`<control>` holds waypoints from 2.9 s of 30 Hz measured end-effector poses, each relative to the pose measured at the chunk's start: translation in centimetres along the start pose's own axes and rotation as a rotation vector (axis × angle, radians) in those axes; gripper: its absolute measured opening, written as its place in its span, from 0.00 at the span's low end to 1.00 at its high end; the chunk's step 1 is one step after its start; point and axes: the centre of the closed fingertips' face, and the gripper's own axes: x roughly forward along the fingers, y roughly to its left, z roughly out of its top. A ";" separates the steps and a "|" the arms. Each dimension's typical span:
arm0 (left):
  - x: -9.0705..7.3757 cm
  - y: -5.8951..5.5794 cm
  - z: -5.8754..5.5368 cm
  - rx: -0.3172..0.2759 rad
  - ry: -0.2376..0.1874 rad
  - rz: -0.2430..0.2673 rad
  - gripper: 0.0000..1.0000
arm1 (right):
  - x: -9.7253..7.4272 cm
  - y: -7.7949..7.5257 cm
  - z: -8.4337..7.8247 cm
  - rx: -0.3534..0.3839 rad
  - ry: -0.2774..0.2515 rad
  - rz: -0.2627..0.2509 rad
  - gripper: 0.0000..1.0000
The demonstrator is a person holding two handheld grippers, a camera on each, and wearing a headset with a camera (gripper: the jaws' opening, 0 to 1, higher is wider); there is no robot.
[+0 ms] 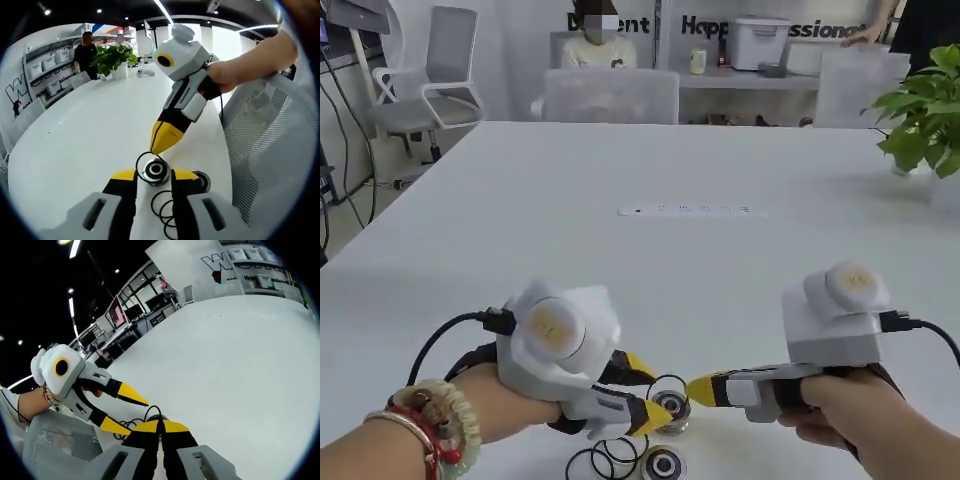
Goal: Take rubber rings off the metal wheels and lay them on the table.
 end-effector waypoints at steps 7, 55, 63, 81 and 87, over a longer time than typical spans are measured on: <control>-2.2 0.4 0.5 -0.006 -0.024 -0.003 0.28 | -0.1 0.2 0.5 0.009 -0.018 0.006 0.00; -16.7 -1.4 -5.2 -0.216 -0.075 0.238 0.56 | 1.6 5.4 -0.6 -0.067 0.046 0.137 0.00; -17.7 -2.0 -5.8 -0.230 -0.080 0.264 0.55 | 2.6 5.6 -1.8 -0.077 0.079 0.120 0.00; -18.9 -1.4 -5.9 -0.245 -0.105 0.342 0.51 | 3.9 7.3 -2.7 -0.147 0.098 0.158 0.00; -19.2 -1.1 -5.9 -0.256 -0.115 0.359 0.50 | 3.6 7.6 -1.5 -0.092 0.041 0.179 0.00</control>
